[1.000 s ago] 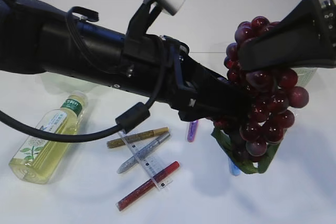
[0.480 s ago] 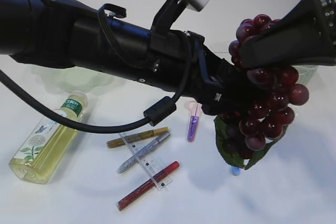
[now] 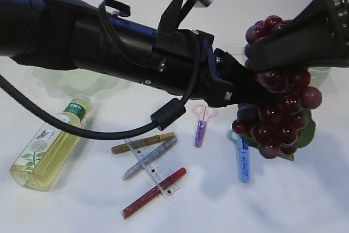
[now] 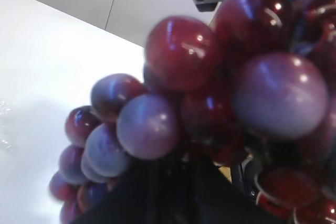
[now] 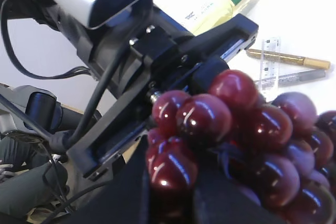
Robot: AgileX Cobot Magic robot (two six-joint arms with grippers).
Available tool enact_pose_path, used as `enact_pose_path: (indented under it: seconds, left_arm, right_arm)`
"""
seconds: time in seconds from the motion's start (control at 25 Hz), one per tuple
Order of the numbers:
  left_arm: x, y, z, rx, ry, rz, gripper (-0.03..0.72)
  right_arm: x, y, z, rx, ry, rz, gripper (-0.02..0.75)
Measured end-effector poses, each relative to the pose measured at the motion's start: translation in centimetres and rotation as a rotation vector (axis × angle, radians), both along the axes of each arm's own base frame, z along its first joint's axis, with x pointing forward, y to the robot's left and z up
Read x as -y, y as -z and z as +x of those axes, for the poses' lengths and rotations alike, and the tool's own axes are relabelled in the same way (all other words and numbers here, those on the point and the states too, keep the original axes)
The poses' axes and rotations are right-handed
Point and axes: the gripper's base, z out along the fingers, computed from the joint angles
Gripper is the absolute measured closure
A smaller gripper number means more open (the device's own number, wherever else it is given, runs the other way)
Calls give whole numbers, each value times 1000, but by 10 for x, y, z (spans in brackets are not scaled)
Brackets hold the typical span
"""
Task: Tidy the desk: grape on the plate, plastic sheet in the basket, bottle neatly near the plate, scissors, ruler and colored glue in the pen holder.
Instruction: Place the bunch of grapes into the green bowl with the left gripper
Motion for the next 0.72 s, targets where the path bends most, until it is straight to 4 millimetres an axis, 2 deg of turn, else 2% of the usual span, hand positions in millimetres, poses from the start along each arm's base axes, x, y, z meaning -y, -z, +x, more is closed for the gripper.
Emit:
enact_pose_path:
  seconds: [0.48, 0.72]
  left_arm:
    - [0, 0, -4, -27, 40, 8, 637]
    - [0, -1, -4, -42, 48, 19, 638]
  right_arm:
    - [0, 0, 0, 3, -3, -5, 628]
    - [1, -7, 1, 32, -11, -25, 624]
